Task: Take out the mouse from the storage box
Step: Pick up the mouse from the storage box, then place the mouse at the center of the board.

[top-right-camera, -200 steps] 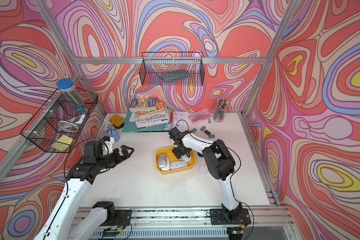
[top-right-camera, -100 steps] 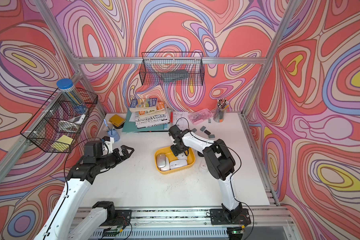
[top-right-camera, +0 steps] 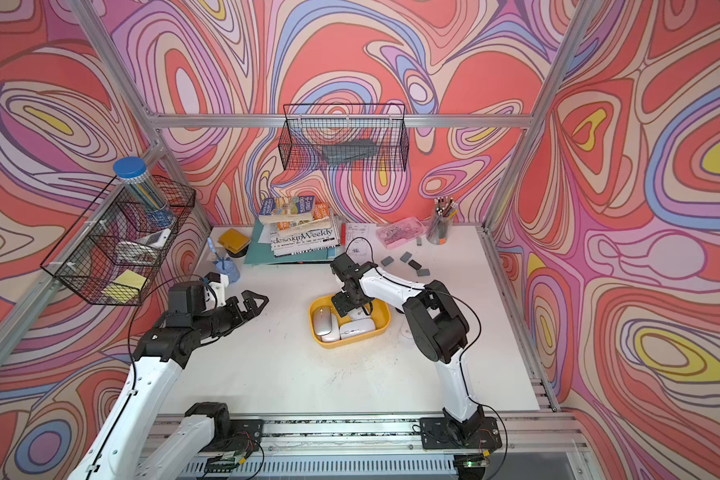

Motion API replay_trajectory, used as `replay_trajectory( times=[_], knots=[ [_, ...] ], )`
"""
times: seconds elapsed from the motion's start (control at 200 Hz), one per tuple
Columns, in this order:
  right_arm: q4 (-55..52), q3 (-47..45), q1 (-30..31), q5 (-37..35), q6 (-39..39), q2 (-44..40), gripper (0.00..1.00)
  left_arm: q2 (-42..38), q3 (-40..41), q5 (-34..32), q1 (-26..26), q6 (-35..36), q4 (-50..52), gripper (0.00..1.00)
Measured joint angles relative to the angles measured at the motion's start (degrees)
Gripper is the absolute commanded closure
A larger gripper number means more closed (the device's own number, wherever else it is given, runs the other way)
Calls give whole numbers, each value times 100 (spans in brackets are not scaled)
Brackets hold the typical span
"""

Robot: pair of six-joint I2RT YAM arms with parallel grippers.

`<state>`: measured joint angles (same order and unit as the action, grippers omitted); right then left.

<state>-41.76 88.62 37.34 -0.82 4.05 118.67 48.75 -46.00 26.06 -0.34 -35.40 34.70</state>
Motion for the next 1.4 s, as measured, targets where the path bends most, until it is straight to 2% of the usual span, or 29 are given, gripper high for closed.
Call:
replay_trajectory(
  times=[0.32, 0.646, 0.856, 1.187, 1.402],
  knots=[
    [-280, -295, -2, -57, -319, -151, 18, 0, 0, 66, 0, 0, -7, 1],
    [-422, -138, -17, 85, -330, 81, 36, 0, 2, 81, 0, 0, -15, 1],
    [-452, -144, -13, -2, -219, 22, 41, 0, 4, 81, 0, 0, -20, 1],
    [-173, -339, -13, -289, 11, -1447, 42, -2, 4, 83, 0, 0, -39, 1],
    [-70, -555, -90, -876, 205, -1615, 42, -39, 9, 92, 0, 0, -39, 1]
  ],
)
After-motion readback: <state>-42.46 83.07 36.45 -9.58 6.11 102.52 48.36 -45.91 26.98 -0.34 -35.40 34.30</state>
